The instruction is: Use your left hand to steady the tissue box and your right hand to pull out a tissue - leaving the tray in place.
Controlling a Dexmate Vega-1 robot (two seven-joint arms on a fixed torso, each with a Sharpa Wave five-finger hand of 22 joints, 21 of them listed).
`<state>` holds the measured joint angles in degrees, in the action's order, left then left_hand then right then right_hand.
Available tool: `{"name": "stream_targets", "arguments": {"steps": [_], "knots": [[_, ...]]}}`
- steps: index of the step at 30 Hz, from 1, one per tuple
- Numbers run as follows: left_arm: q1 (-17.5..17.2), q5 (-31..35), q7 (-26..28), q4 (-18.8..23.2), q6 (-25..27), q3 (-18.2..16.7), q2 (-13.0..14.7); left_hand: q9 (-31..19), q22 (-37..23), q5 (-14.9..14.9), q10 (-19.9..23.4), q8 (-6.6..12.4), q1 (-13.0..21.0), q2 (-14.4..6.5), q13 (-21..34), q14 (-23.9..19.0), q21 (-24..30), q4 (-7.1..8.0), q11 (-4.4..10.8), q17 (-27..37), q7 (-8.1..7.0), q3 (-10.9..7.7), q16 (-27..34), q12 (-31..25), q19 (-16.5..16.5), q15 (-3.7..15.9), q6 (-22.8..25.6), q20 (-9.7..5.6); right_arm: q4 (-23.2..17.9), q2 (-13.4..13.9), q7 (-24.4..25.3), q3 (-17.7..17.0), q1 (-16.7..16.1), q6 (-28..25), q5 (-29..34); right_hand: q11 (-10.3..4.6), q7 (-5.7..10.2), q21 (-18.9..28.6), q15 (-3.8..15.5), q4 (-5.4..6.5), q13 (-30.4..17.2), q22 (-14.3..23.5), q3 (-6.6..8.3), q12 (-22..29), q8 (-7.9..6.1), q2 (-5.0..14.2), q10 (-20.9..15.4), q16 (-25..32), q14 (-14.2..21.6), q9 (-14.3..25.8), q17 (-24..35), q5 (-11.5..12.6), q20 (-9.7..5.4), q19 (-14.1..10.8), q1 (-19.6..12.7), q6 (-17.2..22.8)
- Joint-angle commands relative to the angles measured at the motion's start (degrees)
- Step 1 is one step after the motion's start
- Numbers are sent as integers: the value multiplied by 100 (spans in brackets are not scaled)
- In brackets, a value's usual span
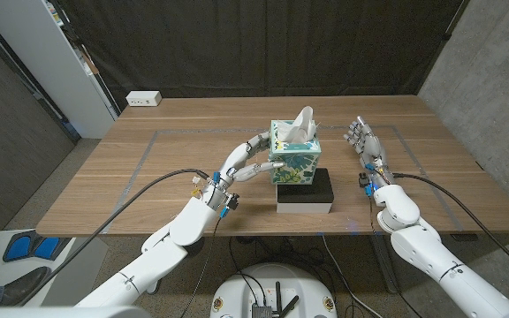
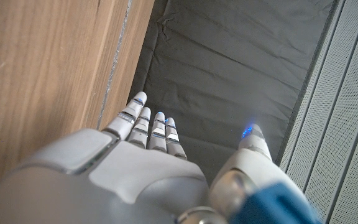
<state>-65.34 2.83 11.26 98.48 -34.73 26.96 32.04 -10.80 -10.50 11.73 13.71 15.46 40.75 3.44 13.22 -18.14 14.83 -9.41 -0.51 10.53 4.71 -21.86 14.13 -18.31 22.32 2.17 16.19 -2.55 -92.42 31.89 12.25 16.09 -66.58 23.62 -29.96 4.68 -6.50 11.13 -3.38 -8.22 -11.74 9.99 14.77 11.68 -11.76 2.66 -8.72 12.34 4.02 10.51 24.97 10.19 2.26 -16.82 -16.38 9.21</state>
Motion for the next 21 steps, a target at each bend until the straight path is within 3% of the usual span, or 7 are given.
{"name": "stream_targets", "arguments": {"steps": [1, 11, 21], "knots": [[50, -103, -82, -117, -97, 42, -21, -29, -30, 36, 46, 5, 2, -75, 20, -34, 30, 18, 30, 29, -39, -9, -1, -6, 48, 131, 47, -24, -233, 81, 41, -78, -316, 38, -23, -8, 7, 31, 20, -5, -3, 17, 1, 22, -57, 18, -63, 56, 46, 35, -4, 24, 23, -37, 10, 117], [52, -120, -82, -179, -173, 21, -28, -31, -31, 32, 23, -12, -6, -83, 26, -21, 14, 25, 26, 30, -49, 3, -19, 14, 27, 147, 54, -48, -477, 175, 65, -158, -652, 64, -28, -42, 32, 33, 26, -7, -5, 18, 6, 26, 2, 26, -82, 62, 60, 37, -8, 27, 23, -41, 7, -2], [43, -131, 14, -260, -255, -1, -141, -33, -32, 29, 79, -19, -4, -102, 31, -47, 13, 29, 79, 32, -65, 10, -23, 6, 45, 155, 96, -57, -740, 206, 125, -297, -1026, 163, -76, -53, 38, 35, 21, -7, -9, 18, 14, 41, -65, 43, -130, 66, 68, 47, -13, 30, 23, -44, 4, 195]]}}
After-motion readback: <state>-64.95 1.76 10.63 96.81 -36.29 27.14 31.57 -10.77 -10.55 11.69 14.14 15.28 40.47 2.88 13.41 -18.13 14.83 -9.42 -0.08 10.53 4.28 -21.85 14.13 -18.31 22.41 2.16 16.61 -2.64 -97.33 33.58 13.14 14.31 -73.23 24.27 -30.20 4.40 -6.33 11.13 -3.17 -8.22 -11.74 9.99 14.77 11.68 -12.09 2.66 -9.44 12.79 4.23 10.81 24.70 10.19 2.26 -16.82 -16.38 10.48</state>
